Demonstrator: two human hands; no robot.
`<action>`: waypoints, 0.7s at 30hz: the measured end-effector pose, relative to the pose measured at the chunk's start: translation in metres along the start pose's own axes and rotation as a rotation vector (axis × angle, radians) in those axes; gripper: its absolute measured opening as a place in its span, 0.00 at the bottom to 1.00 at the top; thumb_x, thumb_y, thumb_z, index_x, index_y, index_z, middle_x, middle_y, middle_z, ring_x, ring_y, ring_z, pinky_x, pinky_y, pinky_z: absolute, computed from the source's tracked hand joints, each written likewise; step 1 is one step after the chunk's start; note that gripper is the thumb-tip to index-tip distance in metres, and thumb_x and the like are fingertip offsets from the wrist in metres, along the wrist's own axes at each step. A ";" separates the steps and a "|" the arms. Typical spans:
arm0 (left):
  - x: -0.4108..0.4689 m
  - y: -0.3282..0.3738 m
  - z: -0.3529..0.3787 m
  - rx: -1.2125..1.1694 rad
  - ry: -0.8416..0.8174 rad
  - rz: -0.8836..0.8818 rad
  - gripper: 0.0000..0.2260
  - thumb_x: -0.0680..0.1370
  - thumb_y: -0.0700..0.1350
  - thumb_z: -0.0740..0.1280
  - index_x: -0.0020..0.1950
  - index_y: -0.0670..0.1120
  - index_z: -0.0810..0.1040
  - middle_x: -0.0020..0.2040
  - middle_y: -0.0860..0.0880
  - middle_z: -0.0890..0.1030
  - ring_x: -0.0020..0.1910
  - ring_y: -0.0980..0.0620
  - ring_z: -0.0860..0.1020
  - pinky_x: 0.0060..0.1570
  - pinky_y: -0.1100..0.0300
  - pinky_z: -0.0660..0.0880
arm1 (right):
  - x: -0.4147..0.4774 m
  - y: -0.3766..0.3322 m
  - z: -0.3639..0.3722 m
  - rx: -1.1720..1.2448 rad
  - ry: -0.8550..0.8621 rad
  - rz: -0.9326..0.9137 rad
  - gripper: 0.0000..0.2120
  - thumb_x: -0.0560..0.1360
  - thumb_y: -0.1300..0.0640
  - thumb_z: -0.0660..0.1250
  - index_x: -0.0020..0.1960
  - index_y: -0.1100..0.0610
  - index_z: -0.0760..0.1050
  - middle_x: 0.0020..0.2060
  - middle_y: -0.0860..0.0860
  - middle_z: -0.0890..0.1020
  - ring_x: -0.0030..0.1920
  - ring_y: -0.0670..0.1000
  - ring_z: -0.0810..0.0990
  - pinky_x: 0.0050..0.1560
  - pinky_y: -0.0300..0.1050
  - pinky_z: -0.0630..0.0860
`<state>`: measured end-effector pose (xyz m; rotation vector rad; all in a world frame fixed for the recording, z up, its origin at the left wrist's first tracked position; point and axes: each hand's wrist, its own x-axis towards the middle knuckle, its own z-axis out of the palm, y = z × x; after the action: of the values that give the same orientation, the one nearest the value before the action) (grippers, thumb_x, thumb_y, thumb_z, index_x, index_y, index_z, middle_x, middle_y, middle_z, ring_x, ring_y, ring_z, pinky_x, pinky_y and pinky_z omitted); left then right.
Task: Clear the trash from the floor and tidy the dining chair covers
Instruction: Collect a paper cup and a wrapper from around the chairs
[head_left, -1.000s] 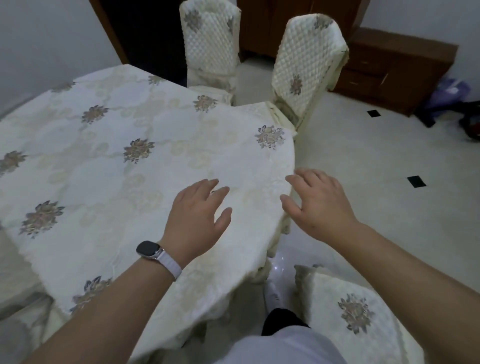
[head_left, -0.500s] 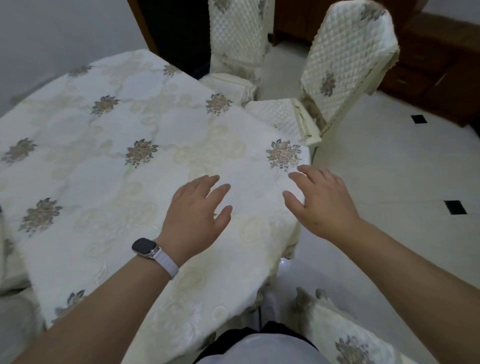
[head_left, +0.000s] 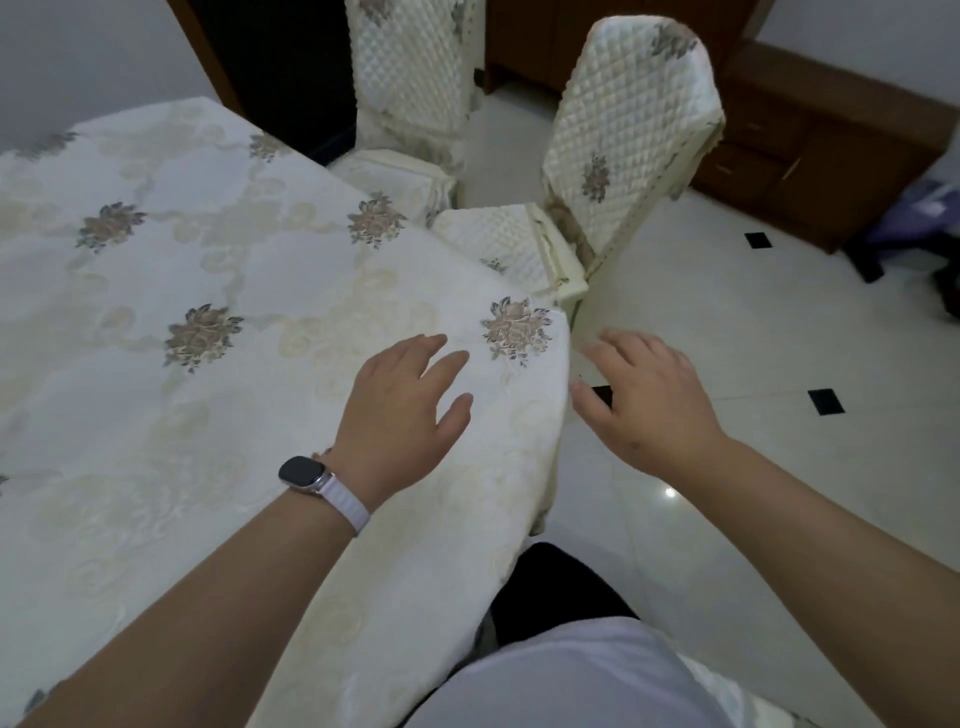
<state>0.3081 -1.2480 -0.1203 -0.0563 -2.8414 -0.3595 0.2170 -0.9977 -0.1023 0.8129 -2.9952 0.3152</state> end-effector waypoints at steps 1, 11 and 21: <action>0.011 0.004 0.006 -0.003 -0.003 0.015 0.20 0.77 0.54 0.61 0.65 0.45 0.78 0.65 0.42 0.78 0.64 0.39 0.75 0.61 0.45 0.71 | 0.005 0.010 0.000 0.002 -0.005 0.016 0.27 0.75 0.39 0.51 0.64 0.53 0.75 0.65 0.52 0.75 0.65 0.55 0.71 0.63 0.54 0.66; 0.183 0.049 0.090 -0.009 -0.009 0.060 0.18 0.77 0.51 0.65 0.64 0.44 0.79 0.64 0.41 0.78 0.61 0.40 0.76 0.58 0.45 0.74 | 0.124 0.151 0.015 0.073 -0.018 0.032 0.29 0.74 0.38 0.51 0.63 0.54 0.76 0.64 0.54 0.76 0.65 0.57 0.72 0.63 0.55 0.67; 0.413 0.163 0.175 0.025 -0.155 0.085 0.20 0.77 0.53 0.64 0.65 0.45 0.78 0.65 0.41 0.77 0.63 0.39 0.76 0.59 0.43 0.74 | 0.264 0.377 -0.026 0.081 -0.001 -0.018 0.27 0.75 0.40 0.52 0.62 0.56 0.77 0.62 0.55 0.78 0.62 0.58 0.74 0.60 0.54 0.70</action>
<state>-0.1233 -1.0454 -0.1300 -0.2077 -2.9841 -0.3134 -0.2011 -0.8064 -0.1285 0.8459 -2.9917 0.4384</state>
